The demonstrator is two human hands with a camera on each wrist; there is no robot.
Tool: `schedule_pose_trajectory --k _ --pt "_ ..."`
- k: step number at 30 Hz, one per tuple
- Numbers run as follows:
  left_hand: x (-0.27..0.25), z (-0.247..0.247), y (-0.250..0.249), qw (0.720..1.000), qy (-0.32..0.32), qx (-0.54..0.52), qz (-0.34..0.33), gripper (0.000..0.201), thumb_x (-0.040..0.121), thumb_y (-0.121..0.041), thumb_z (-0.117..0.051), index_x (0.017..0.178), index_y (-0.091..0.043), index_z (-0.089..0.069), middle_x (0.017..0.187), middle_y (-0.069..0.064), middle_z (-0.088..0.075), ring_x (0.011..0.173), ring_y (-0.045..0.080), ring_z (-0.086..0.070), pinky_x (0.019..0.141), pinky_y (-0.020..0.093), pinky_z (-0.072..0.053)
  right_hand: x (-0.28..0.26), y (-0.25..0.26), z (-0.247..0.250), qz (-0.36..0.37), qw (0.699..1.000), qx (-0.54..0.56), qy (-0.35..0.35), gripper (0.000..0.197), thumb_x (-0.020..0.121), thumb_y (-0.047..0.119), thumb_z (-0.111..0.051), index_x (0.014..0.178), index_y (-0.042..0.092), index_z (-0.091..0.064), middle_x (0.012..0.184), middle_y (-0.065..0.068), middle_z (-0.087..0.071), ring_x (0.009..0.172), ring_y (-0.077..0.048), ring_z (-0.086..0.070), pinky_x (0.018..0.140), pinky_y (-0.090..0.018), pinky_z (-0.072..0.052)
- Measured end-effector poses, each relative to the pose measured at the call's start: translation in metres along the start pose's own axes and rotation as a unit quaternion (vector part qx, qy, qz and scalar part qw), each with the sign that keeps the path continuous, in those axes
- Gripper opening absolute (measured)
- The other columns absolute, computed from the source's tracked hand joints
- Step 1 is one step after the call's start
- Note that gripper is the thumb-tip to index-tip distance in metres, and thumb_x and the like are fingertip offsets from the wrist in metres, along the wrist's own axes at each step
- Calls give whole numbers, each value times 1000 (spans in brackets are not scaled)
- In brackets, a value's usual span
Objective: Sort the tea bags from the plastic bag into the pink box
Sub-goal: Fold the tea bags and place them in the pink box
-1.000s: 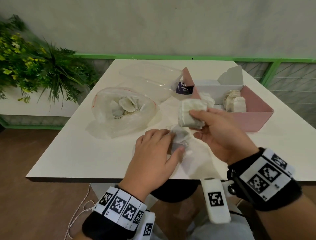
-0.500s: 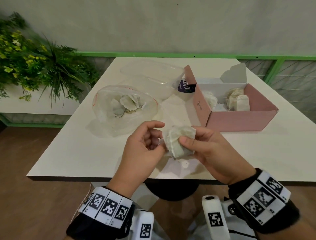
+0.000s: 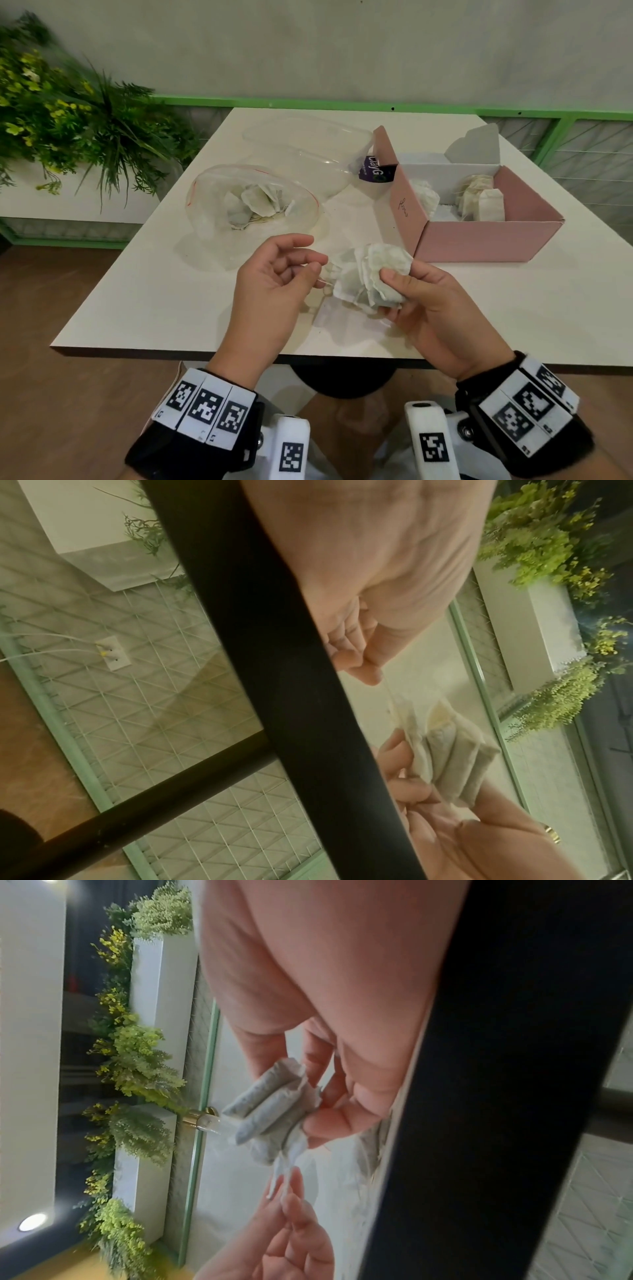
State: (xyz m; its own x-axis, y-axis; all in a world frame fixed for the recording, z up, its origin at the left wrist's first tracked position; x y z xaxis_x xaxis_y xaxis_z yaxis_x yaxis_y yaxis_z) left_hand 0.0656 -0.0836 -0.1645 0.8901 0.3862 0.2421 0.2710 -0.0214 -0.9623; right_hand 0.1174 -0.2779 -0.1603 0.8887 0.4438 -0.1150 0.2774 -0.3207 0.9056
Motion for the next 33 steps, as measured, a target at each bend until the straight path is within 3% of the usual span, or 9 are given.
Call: schedule_pose_trajectory --k 11,13,15,17,20,23,26,29,33 --pt "-2 5 2 998 -38 41 -24 29 100 2 -56 106 -22 -71 97 -4 -74 79 9 -62 77 23 -50 -3 1 -2 6 999 38 13 33 86 5 -60 117 -3 -70 119 -24 -70 102 -33 -70 80 -36 -60" --pt "-4 5 -1 998 -39 40 -20 25 101 -4 -57 106 -23 -72 100 -6 -74 85 5 -63 79 22 -49 -3 1 -1 7 999 41 6 35 86 6 -61 118 -4 -69 122 -26 -68 108 -38 -68 94 -45 -57" --pt "-6 2 -3 999 -5 50 -20 17 99 -16 -62 108 -25 -73 105 -7 -73 92 4 -63 81 21 -48 -3 1 1 10 999 48 -3 38 88 6 -60 124 -7 -63 130 -31 -61 122 -45 -58 111 -56 -42" --pt "-9 -5 -5 993 61 95 -34 22 92 -32 -63 111 -25 -73 108 -8 -71 99 8 -64 81 22 -49 -3 0 3 13 998 57 1 40 91 6 -59 128 -9 -60 134 -33 -57 127 -46 -54 114 -58 -36" --pt "-12 -17 -3 969 142 189 -76 28 89 -43 -59 102 -23 -75 96 -13 -68 97 14 -63 79 27 -46 -4 1 0 14 998 54 16 37 90 6 -59 124 -8 -63 130 -32 -61 115 -39 -62 101 -47 -50" --pt "-12 -16 -1 975 129 167 -63 16 90 -34 -64 91 -23 -76 83 -11 -68 77 15 -61 69 28 -44 -4 1 -3 26 999 29 26 32 86 4 -61 115 -6 -69 117 -27 -69 102 -31 -68 89 -35 -58" --pt "-11 -11 -2 988 111 102 -45 15 91 -27 -66 84 -18 -75 77 6 -69 72 36 -59 66 37 -46 -5 0 -5 38 999 10 24 32 85 1 -61 115 -9 -68 116 -28 -69 103 -32 -69 91 -36 -57" --pt "-9 -9 -3 991 113 66 -20 23 89 -26 -65 73 -9 -68 72 25 -59 65 28 -50 66 37 -40 -8 2 -6 30 999 3 15 32 85 2 -61 115 -9 -67 118 -31 -67 102 -36 -67 91 -40 -56" --pt "-9 -13 -5 984 138 112 -10 29 80 -32 -63 64 -8 -60 65 21 -51 62 20 -45 62 33 -35 -3 35 -15 22 994 -102 -14 26 82 7 -68 107 0 -73 104 -17 -75 88 -27 -69 70 -33 -54"
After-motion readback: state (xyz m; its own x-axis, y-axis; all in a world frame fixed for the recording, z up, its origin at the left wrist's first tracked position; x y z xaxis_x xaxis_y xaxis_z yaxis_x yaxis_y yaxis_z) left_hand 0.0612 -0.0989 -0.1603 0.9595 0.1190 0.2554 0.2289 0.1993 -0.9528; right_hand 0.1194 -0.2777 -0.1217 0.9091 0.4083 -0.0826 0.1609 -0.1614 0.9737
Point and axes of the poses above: each hand's wrist, its own x-axis towards the middle knuckle, its own z-axis out of the back of the hand, y = z × x, the point moved 3 cm from there along x, towards the middle knuckle
